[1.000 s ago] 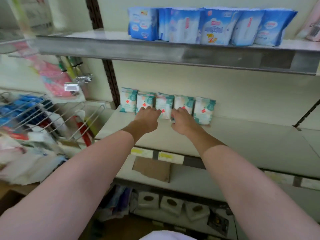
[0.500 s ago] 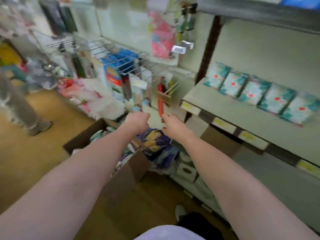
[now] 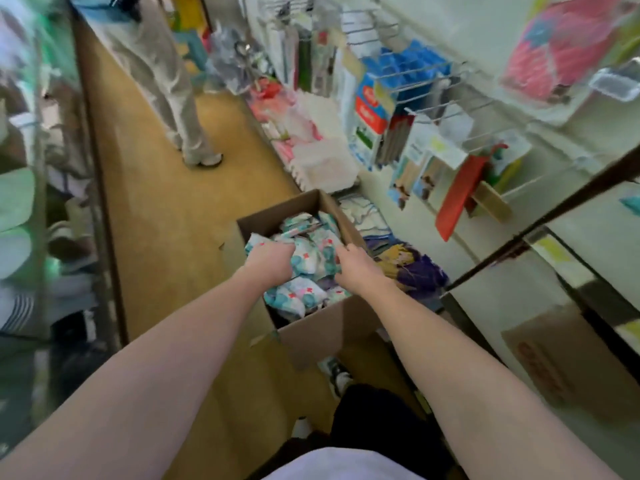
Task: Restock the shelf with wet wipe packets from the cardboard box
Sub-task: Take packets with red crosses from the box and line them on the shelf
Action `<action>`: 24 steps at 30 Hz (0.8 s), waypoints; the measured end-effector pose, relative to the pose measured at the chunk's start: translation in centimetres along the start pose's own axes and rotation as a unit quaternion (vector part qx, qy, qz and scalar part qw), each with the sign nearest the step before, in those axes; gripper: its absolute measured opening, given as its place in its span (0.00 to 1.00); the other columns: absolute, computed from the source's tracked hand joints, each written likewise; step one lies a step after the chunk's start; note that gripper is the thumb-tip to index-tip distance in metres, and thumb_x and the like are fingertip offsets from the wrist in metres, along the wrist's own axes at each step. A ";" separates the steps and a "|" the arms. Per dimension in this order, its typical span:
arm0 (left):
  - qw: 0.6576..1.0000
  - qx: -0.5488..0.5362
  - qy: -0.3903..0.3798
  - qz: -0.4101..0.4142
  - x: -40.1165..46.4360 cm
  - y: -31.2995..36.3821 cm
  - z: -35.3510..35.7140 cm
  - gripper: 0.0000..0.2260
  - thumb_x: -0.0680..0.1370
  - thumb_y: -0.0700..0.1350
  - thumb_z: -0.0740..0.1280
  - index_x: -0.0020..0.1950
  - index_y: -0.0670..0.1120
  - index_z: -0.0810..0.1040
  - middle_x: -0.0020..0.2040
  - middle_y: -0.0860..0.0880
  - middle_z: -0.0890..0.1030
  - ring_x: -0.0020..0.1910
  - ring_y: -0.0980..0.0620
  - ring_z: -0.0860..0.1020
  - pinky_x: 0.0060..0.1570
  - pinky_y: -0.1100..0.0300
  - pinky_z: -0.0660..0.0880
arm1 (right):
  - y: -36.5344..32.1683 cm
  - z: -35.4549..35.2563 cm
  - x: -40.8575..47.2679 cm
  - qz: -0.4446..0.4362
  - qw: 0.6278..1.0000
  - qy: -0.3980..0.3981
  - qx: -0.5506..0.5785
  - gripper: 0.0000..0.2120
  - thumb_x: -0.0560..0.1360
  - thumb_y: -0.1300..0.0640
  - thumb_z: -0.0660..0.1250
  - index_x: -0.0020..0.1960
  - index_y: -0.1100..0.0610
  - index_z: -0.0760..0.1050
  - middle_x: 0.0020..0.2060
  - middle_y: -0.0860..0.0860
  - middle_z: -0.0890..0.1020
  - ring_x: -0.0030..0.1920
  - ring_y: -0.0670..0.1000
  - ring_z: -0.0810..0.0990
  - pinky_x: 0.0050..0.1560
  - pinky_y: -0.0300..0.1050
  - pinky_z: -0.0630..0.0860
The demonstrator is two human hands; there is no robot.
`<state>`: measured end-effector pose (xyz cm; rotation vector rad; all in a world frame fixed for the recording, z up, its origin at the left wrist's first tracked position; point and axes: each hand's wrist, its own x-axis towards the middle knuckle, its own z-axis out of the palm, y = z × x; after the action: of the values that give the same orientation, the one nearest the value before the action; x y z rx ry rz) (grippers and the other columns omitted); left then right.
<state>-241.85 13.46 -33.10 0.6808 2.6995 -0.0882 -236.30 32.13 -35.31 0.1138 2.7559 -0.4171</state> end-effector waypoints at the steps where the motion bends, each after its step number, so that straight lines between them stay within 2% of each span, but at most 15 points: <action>1: 1.000 -0.013 -0.009 -0.013 0.6 -0.5 0.6 0.05 0.76 0.43 0.61 0.51 0.46 0.72 0.54 0.44 0.80 0.55 0.42 0.77 0.45 0.53 0.71 | 0.0 0.7 1.4 -0.008 1.000 -0.012 -0.004 0.25 0.77 0.56 0.68 0.72 0.55 0.65 0.66 0.56 0.71 0.65 0.58 0.70 0.61 0.53 0.72; 4: 0.995 -0.059 -0.045 -0.065 2.2 -1.5 2.9 0.05 0.77 0.42 0.60 0.52 0.47 0.71 0.54 0.44 0.79 0.54 0.42 0.77 0.43 0.53 0.69 | 0.2 3.0 5.0 -0.020 0.997 -0.074 -0.027 0.21 0.79 0.55 0.66 0.70 0.56 0.66 0.66 0.57 0.70 0.65 0.59 0.70 0.59 0.55 0.74; 8: 0.987 -0.087 -0.104 -0.087 3.9 -1.6 6.5 0.07 0.77 0.41 0.60 0.54 0.45 0.71 0.55 0.43 0.77 0.55 0.41 0.75 0.43 0.54 0.67 | 0.6 6.0 8.7 -0.061 0.985 -0.152 -0.044 0.14 0.79 0.60 0.62 0.65 0.57 0.68 0.71 0.58 0.65 0.63 0.59 0.70 0.49 0.53 0.74; 9: 0.985 -0.090 -0.116 -0.092 4.3 -1.7 7.4 0.07 0.76 0.41 0.60 0.54 0.45 0.72 0.56 0.42 0.77 0.56 0.41 0.75 0.44 0.54 0.66 | 0.6 6.7 9.5 -0.074 0.982 -0.166 -0.046 0.13 0.79 0.62 0.61 0.62 0.57 0.68 0.70 0.59 0.66 0.62 0.59 0.71 0.48 0.53 0.74; 12: 0.975 -0.110 -0.155 -0.112 5.4 -2.1 9.7 0.08 0.77 0.42 0.61 0.56 0.45 0.72 0.56 0.42 0.76 0.56 0.41 0.75 0.45 0.53 0.65 | 0.2 8.7 11.5 -0.120 0.971 -0.201 -0.050 0.11 0.77 0.64 0.61 0.59 0.56 0.70 0.59 0.56 0.73 0.55 0.58 0.74 0.48 0.56 0.77; 14: 0.969 -0.129 -0.166 -0.128 6.0 -2.2 10.9 0.08 0.78 0.42 0.61 0.56 0.44 0.72 0.56 0.42 0.76 0.56 0.41 0.75 0.45 0.53 0.66 | -0.3 10.0 12.8 -0.148 0.962 -0.224 -0.049 0.10 0.78 0.60 0.63 0.59 0.56 0.71 0.56 0.55 0.73 0.55 0.59 0.75 0.50 0.56 0.77; 16: 0.963 -0.151 -0.167 -0.145 6.6 -2.1 11.8 0.08 0.79 0.43 0.62 0.57 0.45 0.71 0.55 0.43 0.76 0.55 0.42 0.75 0.44 0.53 0.67 | -0.8 11.3 14.0 -0.149 0.956 -0.249 -0.038 0.13 0.80 0.52 0.62 0.62 0.56 0.72 0.57 0.55 0.73 0.58 0.59 0.75 0.53 0.55 0.76; 18: 0.960 -0.162 -0.158 -0.162 6.9 -1.9 12.7 0.09 0.79 0.45 0.63 0.58 0.46 0.70 0.54 0.43 0.76 0.53 0.42 0.76 0.43 0.52 0.69 | -1.2 12.5 14.9 -0.124 0.954 -0.271 -0.034 0.18 0.80 0.48 0.61 0.67 0.55 0.70 0.62 0.56 0.71 0.62 0.60 0.73 0.59 0.55 0.74; 21: 0.960 -0.151 -0.151 -0.182 7.4 -1.5 14.0 0.12 0.78 0.45 0.66 0.59 0.48 0.69 0.56 0.42 0.75 0.53 0.41 0.75 0.46 0.51 0.71 | -1.5 13.7 15.8 -0.073 0.955 -0.288 -0.023 0.24 0.80 0.50 0.63 0.74 0.54 0.63 0.69 0.59 0.63 0.65 0.63 0.71 0.63 0.57 0.73; 24: 0.959 -0.118 -0.163 -0.199 7.9 -0.9 14.7 0.14 0.77 0.45 0.67 0.60 0.49 0.67 0.57 0.41 0.75 0.56 0.41 0.74 0.51 0.51 0.71 | -2.0 14.1 16.4 -0.036 0.955 -0.294 -0.018 0.28 0.78 0.54 0.67 0.75 0.56 0.60 0.71 0.60 0.59 0.64 0.62 0.72 0.61 0.56 0.73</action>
<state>-244.06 14.10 -49.63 0.0394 2.4310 0.0202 -247.25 26.43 -53.20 -0.1063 2.1815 -0.3499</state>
